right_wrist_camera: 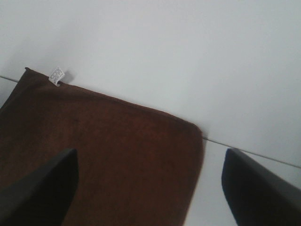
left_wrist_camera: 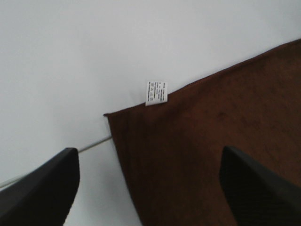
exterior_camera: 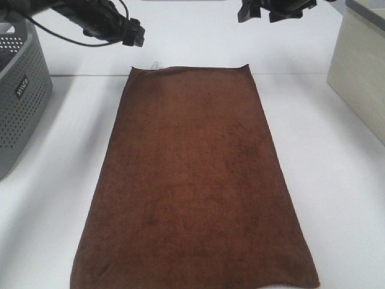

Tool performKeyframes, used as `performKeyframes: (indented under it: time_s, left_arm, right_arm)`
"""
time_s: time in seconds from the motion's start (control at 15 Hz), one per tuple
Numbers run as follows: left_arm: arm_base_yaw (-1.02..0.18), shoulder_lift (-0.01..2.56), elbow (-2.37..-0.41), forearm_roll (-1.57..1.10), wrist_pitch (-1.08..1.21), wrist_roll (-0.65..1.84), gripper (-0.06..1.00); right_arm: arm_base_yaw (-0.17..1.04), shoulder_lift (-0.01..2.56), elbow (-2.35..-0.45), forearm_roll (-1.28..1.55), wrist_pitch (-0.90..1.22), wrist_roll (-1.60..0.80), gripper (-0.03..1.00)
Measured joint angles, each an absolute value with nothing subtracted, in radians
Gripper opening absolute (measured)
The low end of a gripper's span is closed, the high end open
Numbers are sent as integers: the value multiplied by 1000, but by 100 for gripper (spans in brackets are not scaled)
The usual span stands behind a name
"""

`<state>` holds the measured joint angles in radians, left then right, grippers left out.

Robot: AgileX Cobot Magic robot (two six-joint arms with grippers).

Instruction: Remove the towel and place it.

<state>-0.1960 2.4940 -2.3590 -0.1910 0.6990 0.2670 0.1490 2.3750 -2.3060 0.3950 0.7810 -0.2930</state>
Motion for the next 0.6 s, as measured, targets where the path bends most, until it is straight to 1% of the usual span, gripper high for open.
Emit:
performKeyframes:
  time_s: [0.13, 0.27, 0.47, 0.6]
  left_arm:
    - [-178, 2381, -2359, -63, 849, 148, 82]
    - [-113, 2289, -2363, -14, 974, 71, 83]
    - [-12, 2210, -2363, -39, 1082, 39, 83]
    - [11, 2178, -2363, -39, 1162, 49, 83]
  right_arm:
    - [142, 2264, -2306, 237, 889, -148, 82]
    - [96, 2167, -2306, 199, 969, -77, 82]
    - [55, 2099, -2307, 163, 1085, -63, 82]
    - [57, 2062, -2307, 152, 1160, -64, 82]
